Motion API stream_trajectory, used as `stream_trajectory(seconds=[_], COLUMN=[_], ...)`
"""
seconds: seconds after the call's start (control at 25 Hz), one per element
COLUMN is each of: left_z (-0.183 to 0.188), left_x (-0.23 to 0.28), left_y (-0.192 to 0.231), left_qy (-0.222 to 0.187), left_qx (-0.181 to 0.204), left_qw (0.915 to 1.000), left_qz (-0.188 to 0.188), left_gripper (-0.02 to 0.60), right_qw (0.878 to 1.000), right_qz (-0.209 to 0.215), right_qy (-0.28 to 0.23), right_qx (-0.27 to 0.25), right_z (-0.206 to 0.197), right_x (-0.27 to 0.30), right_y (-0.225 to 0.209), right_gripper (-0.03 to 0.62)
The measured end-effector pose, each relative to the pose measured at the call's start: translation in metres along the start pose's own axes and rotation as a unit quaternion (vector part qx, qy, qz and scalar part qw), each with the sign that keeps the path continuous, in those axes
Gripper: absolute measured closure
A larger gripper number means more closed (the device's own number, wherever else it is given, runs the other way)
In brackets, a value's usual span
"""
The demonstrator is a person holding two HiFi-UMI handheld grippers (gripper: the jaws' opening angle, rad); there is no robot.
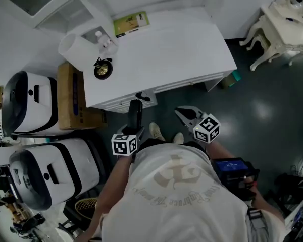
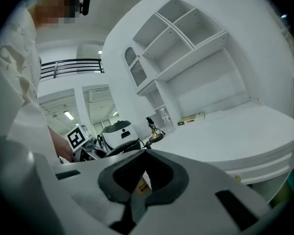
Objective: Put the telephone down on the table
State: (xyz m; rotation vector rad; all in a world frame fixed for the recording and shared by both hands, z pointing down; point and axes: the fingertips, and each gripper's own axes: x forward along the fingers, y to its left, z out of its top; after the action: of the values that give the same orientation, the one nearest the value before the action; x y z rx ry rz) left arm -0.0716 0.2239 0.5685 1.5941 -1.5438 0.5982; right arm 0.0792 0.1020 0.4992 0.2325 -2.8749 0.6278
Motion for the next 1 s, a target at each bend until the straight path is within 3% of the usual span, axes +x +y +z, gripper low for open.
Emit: stream_trajectory(seconds=[1.0], left_z=[0.024], left_x=[-0.004], left_y=[0.057], left_qy=[-0.024], left_qx=[-0.003], left_qw=[0.9994], left_qz=[-0.025], left_gripper=[0.293], right_qw=[0.999], right_qz=[-0.028], right_qy=[0.03], right_qx=[-0.028], right_z=[0.021], right_x=[0.062], right_y=[0.005], right_gripper=[0.579])
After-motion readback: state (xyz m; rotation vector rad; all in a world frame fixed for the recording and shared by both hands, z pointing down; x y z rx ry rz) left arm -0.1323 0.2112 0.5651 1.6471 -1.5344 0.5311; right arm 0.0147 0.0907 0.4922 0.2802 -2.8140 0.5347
